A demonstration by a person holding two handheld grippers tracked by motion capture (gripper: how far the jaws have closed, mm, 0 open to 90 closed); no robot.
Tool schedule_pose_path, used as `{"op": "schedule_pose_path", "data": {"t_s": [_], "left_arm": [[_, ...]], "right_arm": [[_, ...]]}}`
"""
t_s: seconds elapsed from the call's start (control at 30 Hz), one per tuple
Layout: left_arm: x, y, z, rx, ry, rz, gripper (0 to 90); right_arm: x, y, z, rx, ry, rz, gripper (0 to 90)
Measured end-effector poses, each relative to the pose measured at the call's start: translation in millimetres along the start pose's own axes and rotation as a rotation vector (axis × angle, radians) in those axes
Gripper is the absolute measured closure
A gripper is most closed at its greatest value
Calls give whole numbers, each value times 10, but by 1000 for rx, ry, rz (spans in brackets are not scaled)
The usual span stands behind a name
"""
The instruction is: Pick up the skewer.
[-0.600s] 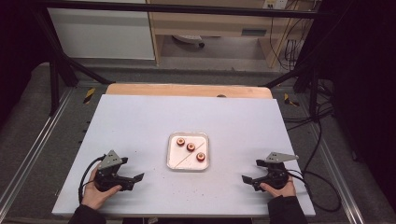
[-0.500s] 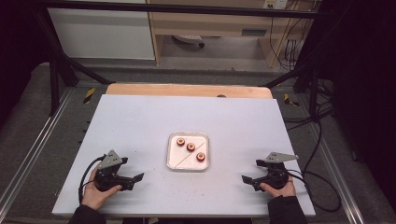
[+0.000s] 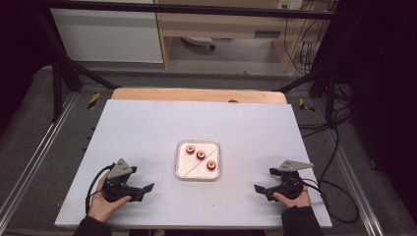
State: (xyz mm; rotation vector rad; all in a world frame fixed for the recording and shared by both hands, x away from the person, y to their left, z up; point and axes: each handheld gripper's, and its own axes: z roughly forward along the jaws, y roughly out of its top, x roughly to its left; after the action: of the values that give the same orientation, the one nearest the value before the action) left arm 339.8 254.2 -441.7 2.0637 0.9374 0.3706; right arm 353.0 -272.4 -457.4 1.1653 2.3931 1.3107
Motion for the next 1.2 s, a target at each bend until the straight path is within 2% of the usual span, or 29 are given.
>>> {"op": "schedule_pose_path", "data": {"t_s": [0.4, 0.8, 1.2], "left_arm": [[-107, 80, 53, 7, -6, 0, 68], [-248, 202, 108, 20, -5, 26, 72], [-293, 305, 124, 23, -3, 33, 76]], "right_arm": [[0, 1, 1, 1, -1, -4, 13], [9, 9, 13, 14, -4, -11, 11], [18, 12, 23, 18, -6, -10, 11]]}}
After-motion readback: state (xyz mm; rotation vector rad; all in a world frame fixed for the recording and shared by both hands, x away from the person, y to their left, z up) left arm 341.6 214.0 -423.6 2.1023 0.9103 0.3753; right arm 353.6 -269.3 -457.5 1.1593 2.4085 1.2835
